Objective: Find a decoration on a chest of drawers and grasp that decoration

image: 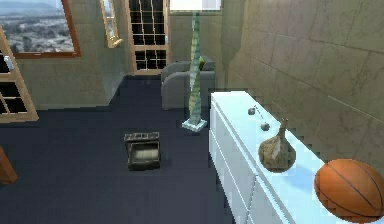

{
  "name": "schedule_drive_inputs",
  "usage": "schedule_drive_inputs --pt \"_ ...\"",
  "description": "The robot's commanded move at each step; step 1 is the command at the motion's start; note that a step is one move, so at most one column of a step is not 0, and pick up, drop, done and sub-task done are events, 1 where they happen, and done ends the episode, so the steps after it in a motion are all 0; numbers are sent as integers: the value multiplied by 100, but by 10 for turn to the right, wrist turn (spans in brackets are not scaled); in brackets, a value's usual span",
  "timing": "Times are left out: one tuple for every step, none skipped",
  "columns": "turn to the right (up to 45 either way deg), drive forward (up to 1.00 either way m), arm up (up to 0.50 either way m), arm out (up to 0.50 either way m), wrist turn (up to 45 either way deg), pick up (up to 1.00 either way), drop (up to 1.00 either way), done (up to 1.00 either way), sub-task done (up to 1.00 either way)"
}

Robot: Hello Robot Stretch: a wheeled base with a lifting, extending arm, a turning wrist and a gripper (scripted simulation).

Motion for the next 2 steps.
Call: schedule_drive_inputs --pt "0 0 0 32 0 0 0 0 0" --pt "0 0 0 0 450 0 0 0 0"
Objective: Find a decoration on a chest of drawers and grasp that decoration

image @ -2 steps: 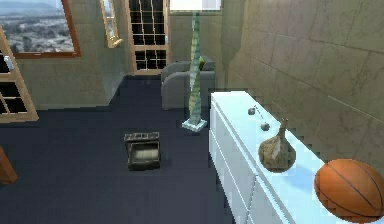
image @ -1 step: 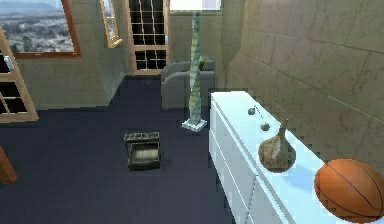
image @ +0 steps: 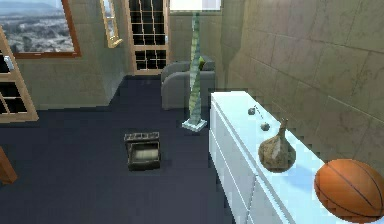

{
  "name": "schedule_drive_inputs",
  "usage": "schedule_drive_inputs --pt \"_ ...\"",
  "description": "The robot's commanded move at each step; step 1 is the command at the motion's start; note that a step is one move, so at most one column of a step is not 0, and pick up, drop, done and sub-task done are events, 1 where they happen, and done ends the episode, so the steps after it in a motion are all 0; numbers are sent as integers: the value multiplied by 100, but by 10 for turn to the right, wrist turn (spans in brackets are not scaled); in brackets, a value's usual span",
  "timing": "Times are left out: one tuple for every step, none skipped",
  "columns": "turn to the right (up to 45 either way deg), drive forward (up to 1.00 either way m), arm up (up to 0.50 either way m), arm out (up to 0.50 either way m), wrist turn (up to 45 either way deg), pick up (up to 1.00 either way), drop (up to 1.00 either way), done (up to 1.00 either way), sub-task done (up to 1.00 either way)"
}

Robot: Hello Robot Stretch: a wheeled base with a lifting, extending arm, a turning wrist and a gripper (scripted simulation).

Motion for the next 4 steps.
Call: schedule_drive_inputs --pt "0 0 0 0 450 0 0 0 0" --pt "0 0 0 0 450 0 0 0 0" --pt "0 0 0 0 60 0 0 0 0" --pt "0 0 -30 0 0 0 0 0 0"
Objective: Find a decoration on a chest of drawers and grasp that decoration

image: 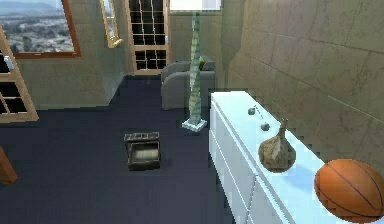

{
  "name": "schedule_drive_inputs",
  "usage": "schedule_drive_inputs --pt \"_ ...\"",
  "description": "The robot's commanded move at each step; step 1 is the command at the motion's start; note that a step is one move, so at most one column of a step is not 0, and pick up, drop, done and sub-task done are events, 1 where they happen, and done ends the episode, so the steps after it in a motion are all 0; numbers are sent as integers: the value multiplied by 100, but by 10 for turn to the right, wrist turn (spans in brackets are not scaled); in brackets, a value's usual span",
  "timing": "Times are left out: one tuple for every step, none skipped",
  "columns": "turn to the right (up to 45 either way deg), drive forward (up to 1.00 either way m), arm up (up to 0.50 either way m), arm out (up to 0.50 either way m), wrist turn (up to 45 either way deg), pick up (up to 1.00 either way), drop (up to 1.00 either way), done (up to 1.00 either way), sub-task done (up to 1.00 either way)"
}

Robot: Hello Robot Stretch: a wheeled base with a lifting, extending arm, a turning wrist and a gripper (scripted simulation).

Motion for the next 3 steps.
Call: schedule_drive_inputs --pt "0 0 0 0 0 100 0 0 0" --pt "0 0 10 0 0 0 0 0 0" --pt "0 0 0 0 0 0 0 100 0"
